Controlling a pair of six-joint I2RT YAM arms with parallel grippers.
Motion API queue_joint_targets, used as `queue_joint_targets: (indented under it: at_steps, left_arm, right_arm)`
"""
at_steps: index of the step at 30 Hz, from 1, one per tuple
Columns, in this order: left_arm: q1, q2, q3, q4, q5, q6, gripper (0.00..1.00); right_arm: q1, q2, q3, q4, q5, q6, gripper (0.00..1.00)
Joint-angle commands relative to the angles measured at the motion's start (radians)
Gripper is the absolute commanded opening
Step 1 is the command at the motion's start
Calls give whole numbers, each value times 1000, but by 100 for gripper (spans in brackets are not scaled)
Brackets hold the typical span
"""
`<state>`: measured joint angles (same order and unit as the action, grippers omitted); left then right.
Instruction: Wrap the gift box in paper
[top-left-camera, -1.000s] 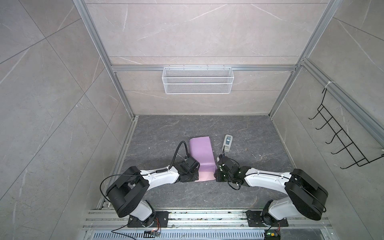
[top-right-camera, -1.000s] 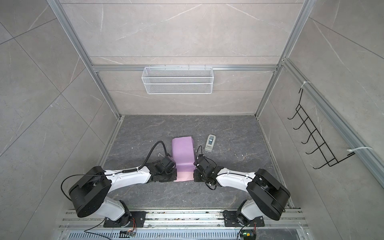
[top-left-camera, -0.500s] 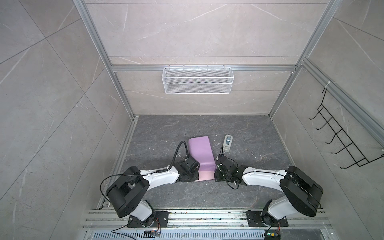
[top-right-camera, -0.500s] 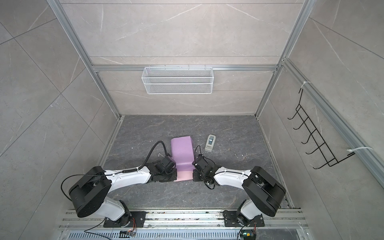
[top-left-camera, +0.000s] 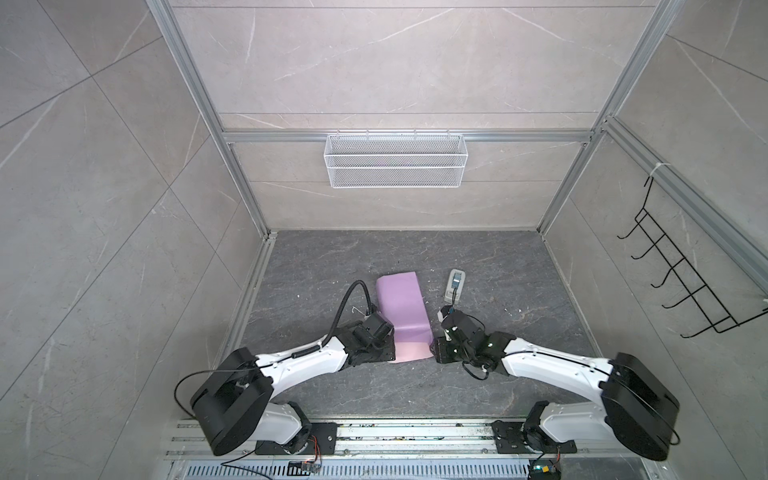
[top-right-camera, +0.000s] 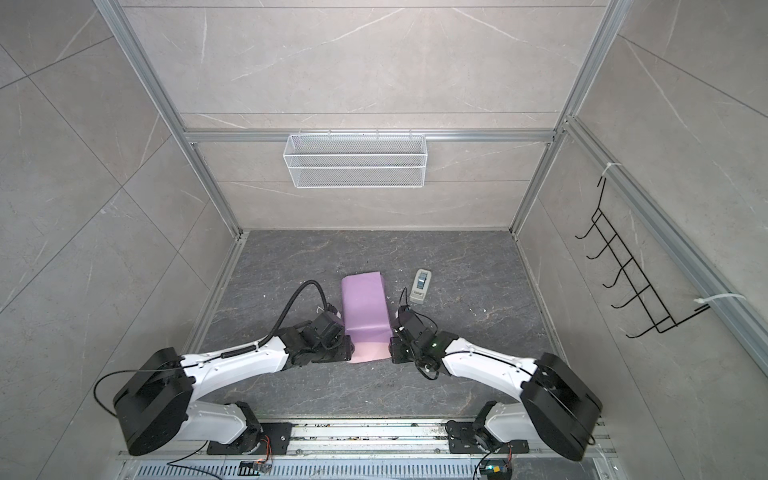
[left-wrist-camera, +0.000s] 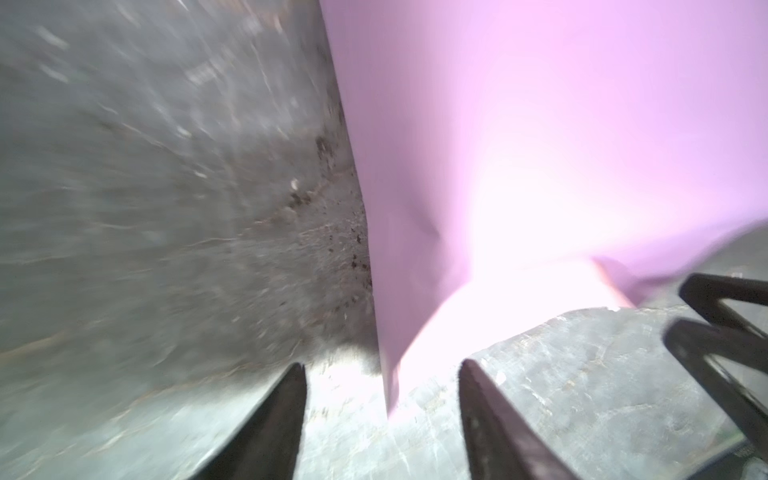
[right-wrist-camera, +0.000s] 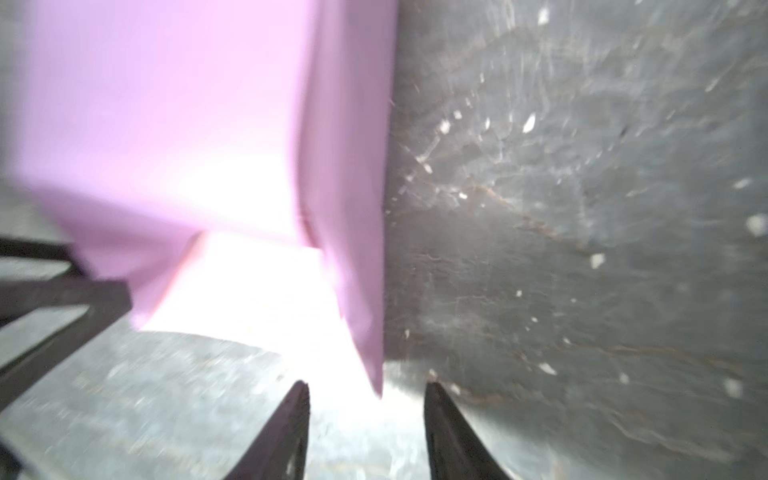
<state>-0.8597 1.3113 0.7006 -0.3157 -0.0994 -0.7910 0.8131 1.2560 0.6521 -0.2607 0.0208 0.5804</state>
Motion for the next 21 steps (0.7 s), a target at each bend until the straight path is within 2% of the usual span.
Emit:
queue_joint_targets:
  at_steps: [1,3,5,9,13,15,18,21]
  left_arm:
    - [-4,-135,9,-52,-119,146,78]
    - [-3,-181,25,-22,-147,268,92]
    - [-2,-194,40,42,-149,413,98]
    - [-2,-137,105,144,-121,752,98]
    - [-2,-51,136,233,-64,1046,96]
    - [-2,0,154,239,-31,1185,96]
    - [-2,78,194,201,5,1335,98]
    - [1,130,210,211,31,1432,99]
  right_arm:
    - [-9,-98,17,-149,-35,-112,53]
    - [-28,-123,44,-175,-48,-154,55]
    - [-65,-121,63,-171,-67,-170,57]
    - [-175,-95,83,-132,-146,-163,72]
    - [-323,-53,67,-70,-258,-118,75]
    - [-368,-36,53,-46,-275,-104,76]
    - [-383,-31,34,-33,-266,-111,77]
    - [-388,-31,24,-33,-252,-120,77]
